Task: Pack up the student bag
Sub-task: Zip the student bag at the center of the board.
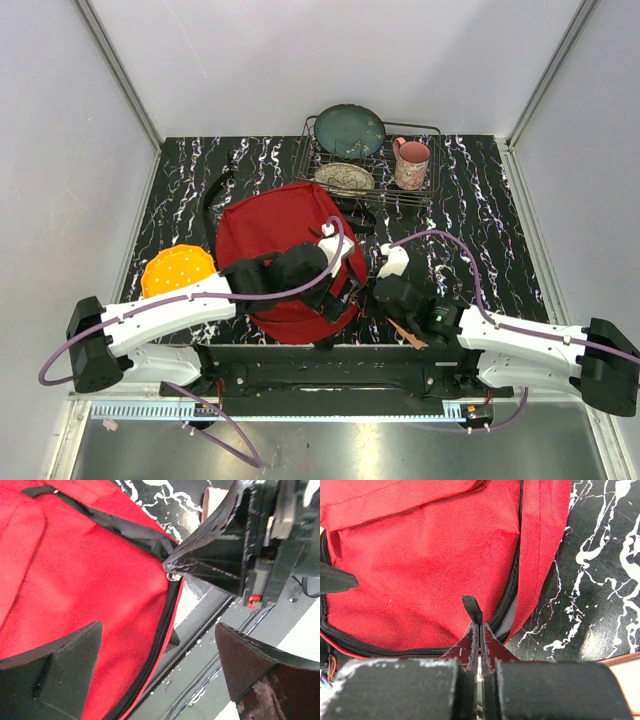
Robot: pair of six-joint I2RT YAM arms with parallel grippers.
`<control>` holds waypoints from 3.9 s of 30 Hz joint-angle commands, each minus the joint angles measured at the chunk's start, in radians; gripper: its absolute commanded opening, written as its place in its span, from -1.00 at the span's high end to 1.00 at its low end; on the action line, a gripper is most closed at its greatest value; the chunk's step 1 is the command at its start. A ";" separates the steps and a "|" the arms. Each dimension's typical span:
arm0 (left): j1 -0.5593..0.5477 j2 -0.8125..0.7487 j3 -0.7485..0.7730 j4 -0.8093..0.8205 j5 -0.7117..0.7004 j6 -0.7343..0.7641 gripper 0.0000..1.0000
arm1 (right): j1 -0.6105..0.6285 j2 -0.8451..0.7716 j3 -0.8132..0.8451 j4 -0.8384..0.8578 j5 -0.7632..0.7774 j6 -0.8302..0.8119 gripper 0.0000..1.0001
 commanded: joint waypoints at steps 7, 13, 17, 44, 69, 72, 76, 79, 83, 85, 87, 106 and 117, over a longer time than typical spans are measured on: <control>-0.075 0.136 0.011 0.174 0.014 0.086 -0.97 | -0.008 -0.026 0.042 -0.011 0.060 0.014 1.00; -0.089 0.140 -0.052 0.203 0.019 0.056 -0.81 | -0.008 -0.022 0.039 -0.022 0.074 0.028 1.00; -0.094 0.142 -0.086 0.224 0.007 0.036 -0.65 | -0.008 -0.022 0.038 -0.022 0.076 0.034 1.00; -0.100 -0.105 -0.388 0.416 -0.159 -0.202 1.00 | -0.050 -0.010 0.042 -0.016 0.077 0.092 1.00; -0.223 -0.327 -0.583 0.353 -0.177 -0.431 1.00 | -0.315 0.278 0.208 0.240 -0.093 -0.067 1.00; -0.259 -0.326 -0.590 0.360 -0.197 -0.455 1.00 | -0.359 0.338 0.243 0.270 -0.113 -0.078 1.00; -0.299 -0.329 -0.601 0.363 -0.225 -0.480 1.00 | -0.407 0.416 0.292 0.306 -0.139 -0.101 1.00; -0.316 -0.334 -0.606 0.364 -0.242 -0.492 1.00 | -0.424 0.448 0.316 0.328 -0.159 -0.119 1.00; -0.359 -0.350 -0.633 0.363 -0.256 -0.530 1.00 | -0.448 0.447 0.326 0.325 -0.147 -0.136 1.00; -0.370 -0.353 -0.647 0.366 -0.257 -0.537 1.00 | -0.471 0.447 0.329 0.325 -0.141 -0.135 1.00; -0.384 -0.352 -0.652 0.366 -0.251 -0.544 1.00 | -0.487 0.444 0.331 0.322 -0.125 -0.141 1.00; -0.483 -0.263 -0.630 0.393 -0.320 -0.616 0.68 | -0.544 0.337 0.291 0.301 -0.306 -0.153 0.82; -0.483 -0.330 -0.475 0.313 -0.492 -0.509 -0.98 | -0.456 0.159 0.242 -0.003 -0.693 -0.268 -0.02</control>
